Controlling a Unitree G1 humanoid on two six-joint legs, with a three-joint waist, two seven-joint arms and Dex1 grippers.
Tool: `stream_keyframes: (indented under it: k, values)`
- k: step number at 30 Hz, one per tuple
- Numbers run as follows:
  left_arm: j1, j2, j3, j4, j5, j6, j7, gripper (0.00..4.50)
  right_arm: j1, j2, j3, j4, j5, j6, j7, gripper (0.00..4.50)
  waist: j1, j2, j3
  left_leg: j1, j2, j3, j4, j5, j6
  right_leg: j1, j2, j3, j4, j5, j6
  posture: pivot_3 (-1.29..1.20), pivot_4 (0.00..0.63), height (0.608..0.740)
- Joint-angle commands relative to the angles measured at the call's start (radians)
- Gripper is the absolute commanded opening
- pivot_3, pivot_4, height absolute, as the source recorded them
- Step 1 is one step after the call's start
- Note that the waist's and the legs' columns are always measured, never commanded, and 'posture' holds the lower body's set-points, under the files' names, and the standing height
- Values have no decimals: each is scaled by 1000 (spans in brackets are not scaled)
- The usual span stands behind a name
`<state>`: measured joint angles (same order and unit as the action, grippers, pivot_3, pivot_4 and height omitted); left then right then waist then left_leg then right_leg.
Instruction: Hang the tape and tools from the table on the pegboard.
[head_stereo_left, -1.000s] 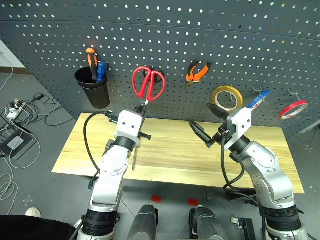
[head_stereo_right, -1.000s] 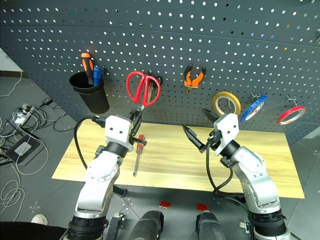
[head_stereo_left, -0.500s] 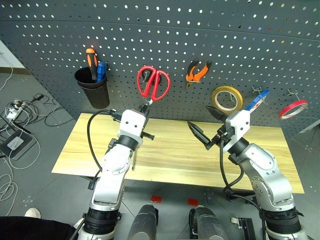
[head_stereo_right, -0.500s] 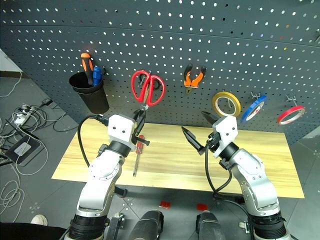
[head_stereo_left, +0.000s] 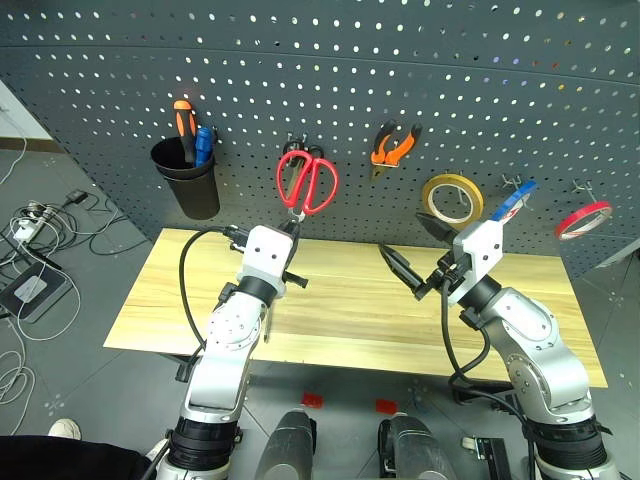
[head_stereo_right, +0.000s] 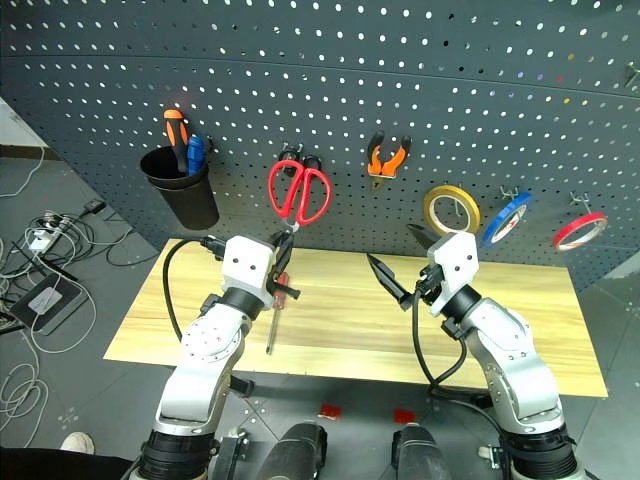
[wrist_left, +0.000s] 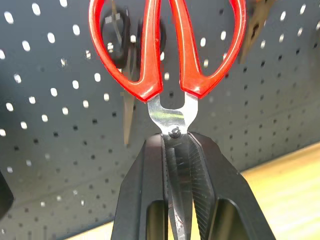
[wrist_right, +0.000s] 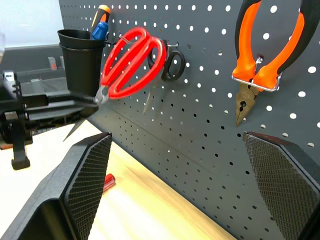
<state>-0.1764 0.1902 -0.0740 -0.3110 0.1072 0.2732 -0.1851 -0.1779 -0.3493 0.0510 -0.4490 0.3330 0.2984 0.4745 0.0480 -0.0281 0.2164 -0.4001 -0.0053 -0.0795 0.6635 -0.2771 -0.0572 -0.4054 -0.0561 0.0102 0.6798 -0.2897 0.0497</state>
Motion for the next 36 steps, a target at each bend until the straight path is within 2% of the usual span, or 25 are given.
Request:
stream_keyframes:
  k: [1, 13, 19, 24, 31, 36]
  values:
    - [-5, 0, 15, -24, -8, 2, 5, 1015, -6, -1, -20, -51, 10, -1, -7, 4500, 0, 0, 0, 0, 0, 0, 0, 0, 0, 0, 0, 0, 0, 0, 0, 105, 219, 740]
    - [8, -2, 14, -28, -17, 12, 3, 4417, -3, -10, -14, -50, 5, -8, 7, 4500, 0, 0, 0, 0, 0, 0, 0, 0, 0, 0, 0, 1, 0, 0, 0, 104, 224, 740]
    - [35, -11, 36, -32, -22, 78, 24, 4464, 8, -30, -7, -53, 17, -7, 40, 4500, -2, 0, 1, 0, 0, 0, 0, 0, 1, 0, 0, 1, 0, 0, 0, 105, 238, 740]
    - [54, -8, 76, -37, -24, 157, 44, 4464, -1, -48, 8, -44, 40, -4, 101, 4500, -7, -1, 6, 0, 0, -1, 0, -1, 2, 0, 0, 1, 0, 0, 0, 114, 274, 740]
    - [25, 38, 158, 23, -43, 286, 38, 4464, -52, -61, 92, -23, 54, 16, 201, 4500, -19, 0, 39, 2, 1, -2, 0, -1, 3, 1, 0, 1, 0, 0, 0, 126, 343, 740]
    - [-31, 62, 185, 96, -78, 389, 18, 4464, -95, -45, 153, -17, 52, 74, 205, 4500, -24, 0, 73, 1, 1, -3, 0, -2, 3, 0, 0, 2, 1, 0, 0, 134, 386, 740]
